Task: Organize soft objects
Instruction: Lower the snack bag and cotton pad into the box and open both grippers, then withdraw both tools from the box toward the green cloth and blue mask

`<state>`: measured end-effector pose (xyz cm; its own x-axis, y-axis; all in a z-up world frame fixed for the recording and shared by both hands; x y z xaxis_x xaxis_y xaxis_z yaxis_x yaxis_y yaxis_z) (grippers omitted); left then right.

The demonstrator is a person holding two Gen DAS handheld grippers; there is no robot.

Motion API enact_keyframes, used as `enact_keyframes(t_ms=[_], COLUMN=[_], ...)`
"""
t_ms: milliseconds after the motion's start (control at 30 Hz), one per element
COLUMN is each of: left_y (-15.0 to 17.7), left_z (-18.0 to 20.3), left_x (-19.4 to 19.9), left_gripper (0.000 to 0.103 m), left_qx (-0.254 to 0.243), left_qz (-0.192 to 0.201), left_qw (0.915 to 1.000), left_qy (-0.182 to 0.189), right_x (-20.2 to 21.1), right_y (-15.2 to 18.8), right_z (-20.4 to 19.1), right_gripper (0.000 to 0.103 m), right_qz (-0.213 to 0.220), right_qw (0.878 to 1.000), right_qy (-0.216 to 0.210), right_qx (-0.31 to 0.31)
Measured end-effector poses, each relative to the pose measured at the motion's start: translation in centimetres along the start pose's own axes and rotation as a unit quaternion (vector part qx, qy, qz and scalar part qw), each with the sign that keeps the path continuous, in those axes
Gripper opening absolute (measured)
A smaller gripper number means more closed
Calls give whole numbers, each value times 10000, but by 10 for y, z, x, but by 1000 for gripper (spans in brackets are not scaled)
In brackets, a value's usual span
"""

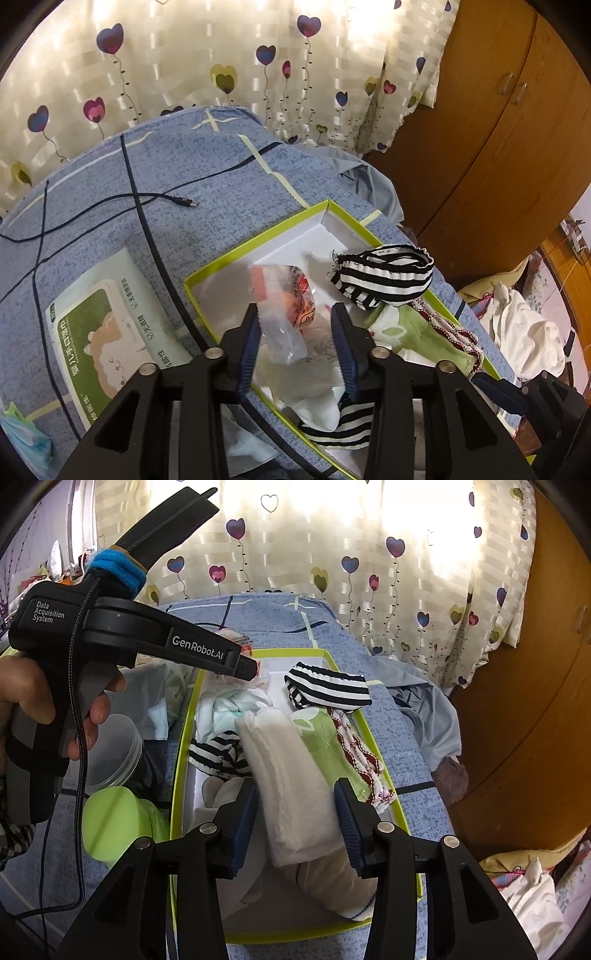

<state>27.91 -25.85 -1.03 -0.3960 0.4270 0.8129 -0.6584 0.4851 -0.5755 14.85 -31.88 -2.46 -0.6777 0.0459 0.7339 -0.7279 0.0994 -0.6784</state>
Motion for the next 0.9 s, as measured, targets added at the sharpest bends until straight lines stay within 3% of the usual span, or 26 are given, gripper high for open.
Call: enact_keyframes(t_ms=[333,900], left_y=[-2,4], left_z=[-5,-13], left_x=[12,42], left_gripper=[49,53], left_qx=[-20,99], left_qz=[136,403], left_qw=[9998,9991], left_qy=[-142,-112], right_x=[3,16], right_y=[-1,-5], right_z=[0,-4], right_gripper=[44,45], right_qz=[40,255], right_qw=[10000,9996], right_qy=[26,90], right_qx=[-29,-116])
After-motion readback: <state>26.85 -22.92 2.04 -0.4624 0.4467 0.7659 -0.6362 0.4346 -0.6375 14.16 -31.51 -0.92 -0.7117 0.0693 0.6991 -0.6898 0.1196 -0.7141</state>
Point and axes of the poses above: each gripper's, at about its wrist camera, not at the fingertips, and x roughly against the way its jaws point, z to its right, y to its underside, the point moved 9 cm from there along -x, roughly the way its jaws point, and after that the axes turned 8 degrees about -x, right-handed, at the moved point
